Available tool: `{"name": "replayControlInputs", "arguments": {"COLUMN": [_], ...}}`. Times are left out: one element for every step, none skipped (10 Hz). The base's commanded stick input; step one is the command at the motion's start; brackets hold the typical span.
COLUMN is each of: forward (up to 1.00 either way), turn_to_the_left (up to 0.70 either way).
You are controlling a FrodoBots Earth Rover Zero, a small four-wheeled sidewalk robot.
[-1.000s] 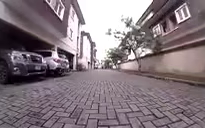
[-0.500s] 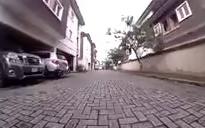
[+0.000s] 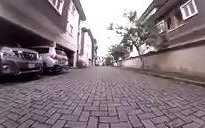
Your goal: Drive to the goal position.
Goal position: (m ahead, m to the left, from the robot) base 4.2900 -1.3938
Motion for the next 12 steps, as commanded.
{"name": "replayControlInputs", "arguments": {"forward": [0.50, 0.50, 0.50, 0.50, 0.50, 0.50, 0.50, 0.50, 0.50, 0.50, 0.50, 0.50], "turn_to_the_left": [0.00, 0.00, 0.00, 0.00, 0.00, 0.00, 0.00, 0.00, 0.00, 0.00, 0.00, 0.00]}}
